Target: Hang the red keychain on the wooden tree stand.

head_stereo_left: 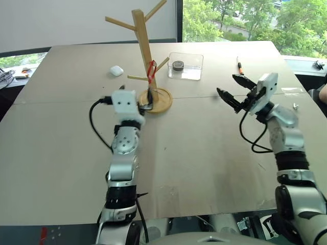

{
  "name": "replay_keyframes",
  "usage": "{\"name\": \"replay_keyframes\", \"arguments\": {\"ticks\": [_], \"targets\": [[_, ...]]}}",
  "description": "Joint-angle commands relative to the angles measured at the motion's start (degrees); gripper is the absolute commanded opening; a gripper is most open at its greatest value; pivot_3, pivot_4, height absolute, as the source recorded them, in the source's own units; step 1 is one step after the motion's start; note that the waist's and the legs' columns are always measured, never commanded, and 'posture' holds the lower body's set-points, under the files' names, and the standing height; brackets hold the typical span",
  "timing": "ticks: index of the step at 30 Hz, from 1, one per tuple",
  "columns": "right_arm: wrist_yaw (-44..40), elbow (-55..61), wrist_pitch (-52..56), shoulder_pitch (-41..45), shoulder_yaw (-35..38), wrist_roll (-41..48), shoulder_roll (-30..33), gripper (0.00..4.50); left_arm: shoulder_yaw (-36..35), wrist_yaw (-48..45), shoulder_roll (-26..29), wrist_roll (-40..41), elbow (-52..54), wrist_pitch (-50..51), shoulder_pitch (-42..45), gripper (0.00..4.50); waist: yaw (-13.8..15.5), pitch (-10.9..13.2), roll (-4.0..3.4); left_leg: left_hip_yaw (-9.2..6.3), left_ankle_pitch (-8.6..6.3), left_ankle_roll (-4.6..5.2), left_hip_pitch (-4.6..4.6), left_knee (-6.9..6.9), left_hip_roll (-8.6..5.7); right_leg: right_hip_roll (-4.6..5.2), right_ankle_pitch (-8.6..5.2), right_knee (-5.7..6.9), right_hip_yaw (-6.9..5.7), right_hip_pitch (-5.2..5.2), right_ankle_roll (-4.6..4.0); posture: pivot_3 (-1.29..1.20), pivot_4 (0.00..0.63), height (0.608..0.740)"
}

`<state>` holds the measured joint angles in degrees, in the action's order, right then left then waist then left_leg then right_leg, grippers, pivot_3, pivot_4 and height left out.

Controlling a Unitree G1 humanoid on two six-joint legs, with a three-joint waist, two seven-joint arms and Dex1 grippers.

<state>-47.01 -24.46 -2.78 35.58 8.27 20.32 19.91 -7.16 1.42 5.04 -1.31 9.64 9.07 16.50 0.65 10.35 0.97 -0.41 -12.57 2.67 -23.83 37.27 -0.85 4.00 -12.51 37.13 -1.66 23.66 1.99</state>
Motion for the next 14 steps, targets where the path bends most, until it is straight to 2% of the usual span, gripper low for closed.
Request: {"name": "replay_keyframes", "arguments": {"ticks": [1, 4, 10, 14], "targets": [[7.83, -0.88, -3.37, 0.20, 2.28, -1.81, -1.93, 4.50, -2.97, 0.35, 1.63, 0.99, 3.57, 0.00, -1.95, 4.31, 0.19, 0.00, 0.00, 0.00, 0.00, 0.00, -0.01, 0.00, -0.01, 0.01, 0.00, 0.00, 0.00, 0.00, 0.00, 0.00, 0.150, 0.740], [15.80, -2.74, -5.59, -1.20, 2.77, -4.54, -4.55, 4.50, -5.96, -0.58, 3.29, 2.38, 3.73, -0.77, -5.01, 4.31, 0.18, -0.01, 0.01, 0.01, 0.00, 0.00, -0.01, 0.03, -0.03, 0.03, 0.00, 0.00, 0.02, -0.01, 0.00, 0.00, 0.150, 0.740], [26.16, -4.95, -9.34, -3.26, 4.27, -6.81, -7.84, 4.50, -7.29, -2.90, 5.20, 3.97, 0.89, -3.67, -7.48, 4.31, 0.15, -0.01, 0.00, 0.00, 0.00, 0.00, 0.00, 0.02, -0.03, 0.03, 0.00, 0.00, 0.00, -0.02, 0.00, 0.00, 0.150, 0.740], [29.78, -5.58, -11.58, -4.39, 4.59, -7.85, -9.08, 4.50, -7.17, -4.30, 5.76, 4.90, -1.81, -5.17, -7.57, 4.31, 0.06, -0.01, 0.00, 0.01, 0.00, 0.00, 0.02, 0.00, -0.03, 0.01, 0.00, 0.00, 0.03, -0.01, -0.01, 0.00, 0.150, 0.740]]}}
